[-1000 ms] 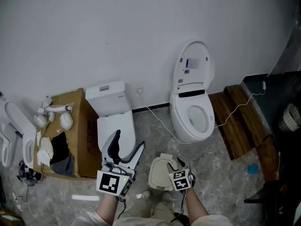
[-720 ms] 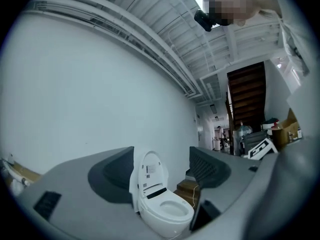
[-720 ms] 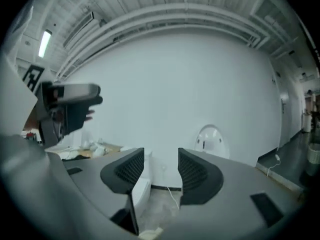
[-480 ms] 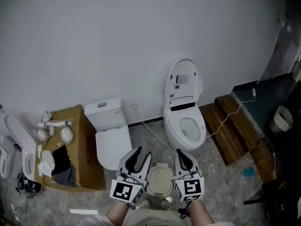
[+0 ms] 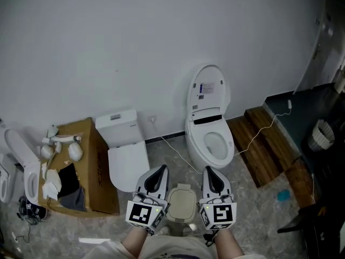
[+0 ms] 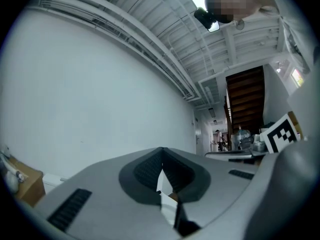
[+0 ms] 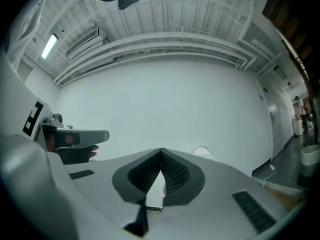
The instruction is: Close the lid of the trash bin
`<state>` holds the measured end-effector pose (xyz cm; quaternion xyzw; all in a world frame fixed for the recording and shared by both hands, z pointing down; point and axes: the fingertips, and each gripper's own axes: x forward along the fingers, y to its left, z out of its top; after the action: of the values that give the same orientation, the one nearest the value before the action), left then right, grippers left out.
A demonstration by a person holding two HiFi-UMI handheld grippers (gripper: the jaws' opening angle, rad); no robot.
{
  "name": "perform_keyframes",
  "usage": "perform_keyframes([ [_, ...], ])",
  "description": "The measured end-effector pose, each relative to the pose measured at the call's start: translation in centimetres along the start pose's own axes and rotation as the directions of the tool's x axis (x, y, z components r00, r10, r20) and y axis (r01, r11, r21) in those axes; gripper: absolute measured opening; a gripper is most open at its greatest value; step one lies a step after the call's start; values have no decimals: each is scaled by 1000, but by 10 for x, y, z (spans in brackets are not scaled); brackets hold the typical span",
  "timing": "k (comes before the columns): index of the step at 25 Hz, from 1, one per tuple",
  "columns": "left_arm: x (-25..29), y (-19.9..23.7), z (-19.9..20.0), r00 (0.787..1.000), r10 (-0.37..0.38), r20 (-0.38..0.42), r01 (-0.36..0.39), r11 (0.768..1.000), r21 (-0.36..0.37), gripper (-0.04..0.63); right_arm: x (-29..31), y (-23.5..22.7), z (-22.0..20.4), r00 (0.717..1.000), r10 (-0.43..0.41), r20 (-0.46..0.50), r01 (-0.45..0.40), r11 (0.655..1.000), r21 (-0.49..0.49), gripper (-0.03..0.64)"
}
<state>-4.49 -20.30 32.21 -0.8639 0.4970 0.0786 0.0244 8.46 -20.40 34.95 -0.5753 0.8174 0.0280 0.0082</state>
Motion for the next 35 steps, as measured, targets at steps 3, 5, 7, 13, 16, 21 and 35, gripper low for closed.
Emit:
perform_keyframes([
  [3, 0, 2, 2, 1000, 4, 9, -4, 1000, -2, -2, -2, 2, 8, 1000, -5, 24, 5, 1000, -16, 9],
  [5, 0, 0, 4, 1000, 1, 19, -1, 1000, -5, -2, -3, 4, 13, 999, -4, 35, 5, 1000, -25, 9],
  [7, 0, 0, 4, 1000, 4, 12, -4, 1000, -2, -2, -4, 5, 14, 999, 3, 39, -2, 1000, -29, 9],
  [13, 4, -3, 3, 1000, 5, 7, -5, 1000, -3, -2, -6, 1, 13, 999, -7, 41, 7, 1000, -17, 9],
  [16, 5, -4, 4, 1000, -2, 19, 2, 1000, -6, -3, -6, 0, 13, 999, -10, 42, 11, 1000, -18, 9],
  [21, 4, 1, 0, 1000, 16, -9, -16, 1000, -3, -3, -5, -1, 14, 999, -12, 41, 13, 1000, -26, 9],
  [35, 7, 14, -6, 999, 30, -17, -30, 1000, -3, -3, 1, 1, 19, 999, 6, 50, -3, 997, -71, 8],
])
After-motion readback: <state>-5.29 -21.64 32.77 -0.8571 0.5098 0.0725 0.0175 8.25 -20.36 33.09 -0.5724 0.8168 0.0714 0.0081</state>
